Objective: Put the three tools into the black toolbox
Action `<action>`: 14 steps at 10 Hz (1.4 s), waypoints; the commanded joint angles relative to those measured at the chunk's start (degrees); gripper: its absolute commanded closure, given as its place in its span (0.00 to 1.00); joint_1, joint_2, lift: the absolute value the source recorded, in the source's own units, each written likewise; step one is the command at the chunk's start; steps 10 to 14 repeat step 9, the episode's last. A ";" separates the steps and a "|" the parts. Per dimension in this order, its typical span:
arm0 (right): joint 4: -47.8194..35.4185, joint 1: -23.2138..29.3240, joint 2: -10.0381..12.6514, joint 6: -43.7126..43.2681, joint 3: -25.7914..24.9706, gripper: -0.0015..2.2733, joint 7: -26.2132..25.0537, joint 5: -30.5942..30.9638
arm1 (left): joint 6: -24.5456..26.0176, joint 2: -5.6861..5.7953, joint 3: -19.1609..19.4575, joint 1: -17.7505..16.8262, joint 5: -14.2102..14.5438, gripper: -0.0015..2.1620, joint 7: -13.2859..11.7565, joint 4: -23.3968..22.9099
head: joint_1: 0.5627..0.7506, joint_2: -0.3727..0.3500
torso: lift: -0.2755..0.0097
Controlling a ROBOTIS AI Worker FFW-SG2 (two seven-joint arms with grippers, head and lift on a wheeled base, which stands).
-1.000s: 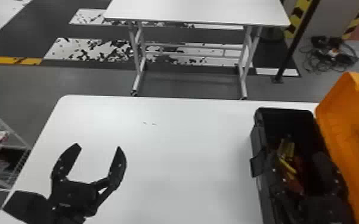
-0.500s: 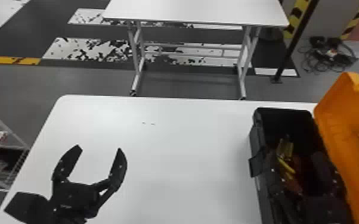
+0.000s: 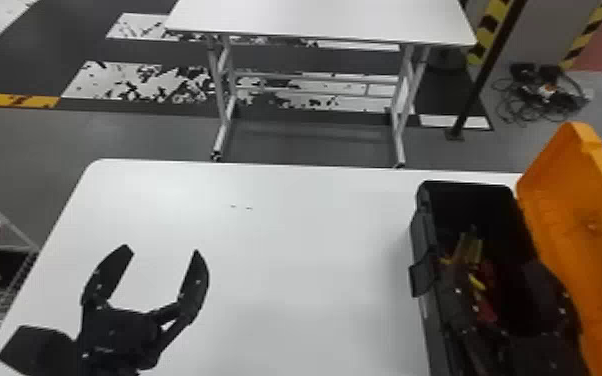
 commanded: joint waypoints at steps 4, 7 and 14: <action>0.00 0.83 -0.02 -0.45 -0.43 0.03 0.09 -0.35 | -0.18 0.02 0.02 0.11 0.18 0.01 -0.17 0.01 | 0.70 0.48 | 0.79; 0.00 1.10 -0.02 -1.33 -0.52 0.03 0.09 -0.35 | -0.18 0.02 0.20 0.11 0.35 0.01 -0.70 0.01 | 0.70 0.47 | 0.79; 0.00 1.19 -0.02 -2.03 -0.61 0.03 0.09 -0.35 | -0.18 -0.07 0.29 0.11 0.53 0.01 -0.87 0.10 | 0.70 0.47 | 0.79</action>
